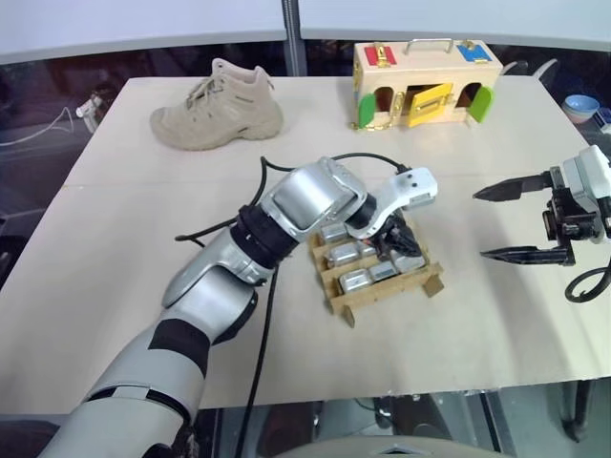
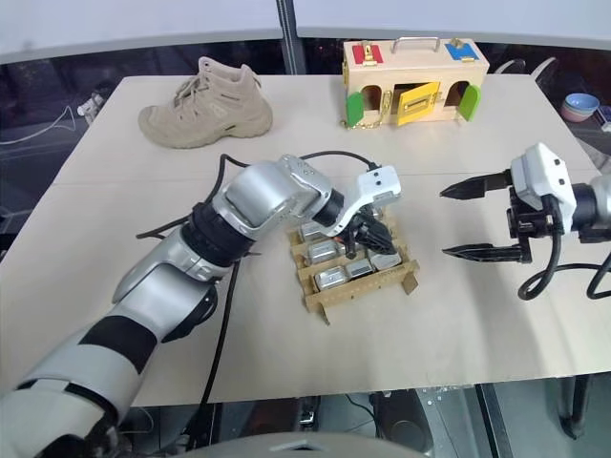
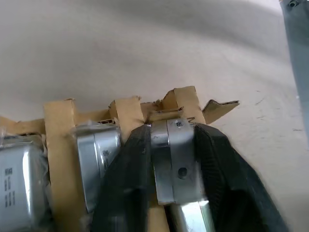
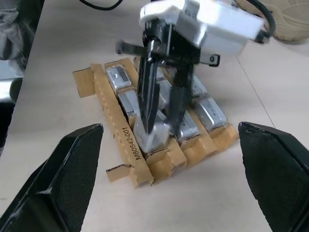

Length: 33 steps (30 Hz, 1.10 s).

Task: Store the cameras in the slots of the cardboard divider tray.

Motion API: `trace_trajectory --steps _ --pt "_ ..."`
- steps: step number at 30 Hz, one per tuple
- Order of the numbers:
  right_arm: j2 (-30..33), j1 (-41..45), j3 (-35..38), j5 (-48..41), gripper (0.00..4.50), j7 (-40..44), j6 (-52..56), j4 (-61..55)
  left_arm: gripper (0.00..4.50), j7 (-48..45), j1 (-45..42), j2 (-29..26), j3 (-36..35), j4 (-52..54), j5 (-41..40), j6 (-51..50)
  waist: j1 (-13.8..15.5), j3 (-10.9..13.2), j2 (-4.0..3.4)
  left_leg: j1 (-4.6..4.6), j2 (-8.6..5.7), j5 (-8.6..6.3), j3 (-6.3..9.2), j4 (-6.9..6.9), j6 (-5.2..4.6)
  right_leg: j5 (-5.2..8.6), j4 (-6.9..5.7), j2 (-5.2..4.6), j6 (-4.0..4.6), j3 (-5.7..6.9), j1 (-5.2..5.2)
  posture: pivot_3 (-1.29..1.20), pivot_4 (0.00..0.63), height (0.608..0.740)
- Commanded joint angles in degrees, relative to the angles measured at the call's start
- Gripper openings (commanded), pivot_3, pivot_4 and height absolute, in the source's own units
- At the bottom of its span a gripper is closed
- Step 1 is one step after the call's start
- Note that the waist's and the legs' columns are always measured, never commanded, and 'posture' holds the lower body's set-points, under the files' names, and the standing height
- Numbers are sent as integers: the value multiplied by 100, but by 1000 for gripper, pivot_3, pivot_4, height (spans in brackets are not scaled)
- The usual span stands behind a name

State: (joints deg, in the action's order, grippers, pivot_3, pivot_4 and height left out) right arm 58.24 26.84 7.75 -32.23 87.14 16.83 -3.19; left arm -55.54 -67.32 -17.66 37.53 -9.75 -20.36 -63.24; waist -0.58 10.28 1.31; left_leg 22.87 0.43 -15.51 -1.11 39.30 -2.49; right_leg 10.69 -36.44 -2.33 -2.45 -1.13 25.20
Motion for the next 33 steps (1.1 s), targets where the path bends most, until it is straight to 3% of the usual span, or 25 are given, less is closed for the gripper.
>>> trace_trajectory --steps 1,3,4,7,9,11,14,18,24,33 --pt "112 -50 281 -125 4500 39 -53 -160 3402 -26 -276 41 -429 460 -154 -361 -1 0 0 0 0 0 1 0 0 0 -1 0 0 1 0 0 150 740" --pt "100 -97 309 -136 4500 11 -50 -187 4280 -61 -371 18 -659 712 -319 -652 -3 0 0 2 1 0 1 -1 0 0 -1 0 0 0 3 0 150 740" --pt "82 -139 332 -153 4500 -23 -40 -224 4421 -41 -405 6 -825 815 -398 -762 -3 0 0 2 1 0 0 -1 0 1 -2 0 -1 0 3 0 150 740" --pt "-14 -417 419 -62 4500 -610 199 -547 4421 131 -193 -109 -1665 1156 -655 -772 -5 0 -1 2 1 0 1 -1 0 2 -2 0 -2 0 3 0 150 740" --pt "-166 -661 500 237 4500 -1374 295 -822 4421 457 308 146 -2759 1421 -1023 -294 -20 -4 -6 -1 9 0 0 -1 0 2 -6 0 -2 -2 3 0 150 740" --pt "-335 -965 607 349 4500 -1887 339 -1159 4421 708 963 139 -3235 1842 -844 758 -20 -4 -7 -11 19 0 -6 -2 1 1 -16 -3 -1 -10 4 0 150 740" --pt "-721 -1571 769 565 4500 -2917 665 -1766 4421 889 1904 -296 -3843 2240 -958 861 -15 -5 -9 -15 19 8 -9 1 14 0 -35 -4 2 -17 10 0 150 740" --pt "-1363 -2205 1225 192 4500 -3964 1294 -2447 4421 571 4138 -1009 -4996 3120 -1259 1529 -43 -9 -14 -17 24 8 -23 -6 15 0 -33 -5 2 -30 17 0 150 740" --pt "-1705 -3291 1962 28 4500 -4232 1226 -2966 4421 146 6678 -1686 -5817 3704 -1040 2773 157 -12 -5 -5 11 0 -12 0 1 15 -19 -35 22 0 7 0 150 740" --pt "-1762 -4481 2607 -6 4500 -4026 921 -2980 4421 354 7850 -1775 -6287 4138 -1408 2992 123 -19 -6 -36 20 -2 -4 6 -6 31 -4 -31 0 16 -28 0 150 740"
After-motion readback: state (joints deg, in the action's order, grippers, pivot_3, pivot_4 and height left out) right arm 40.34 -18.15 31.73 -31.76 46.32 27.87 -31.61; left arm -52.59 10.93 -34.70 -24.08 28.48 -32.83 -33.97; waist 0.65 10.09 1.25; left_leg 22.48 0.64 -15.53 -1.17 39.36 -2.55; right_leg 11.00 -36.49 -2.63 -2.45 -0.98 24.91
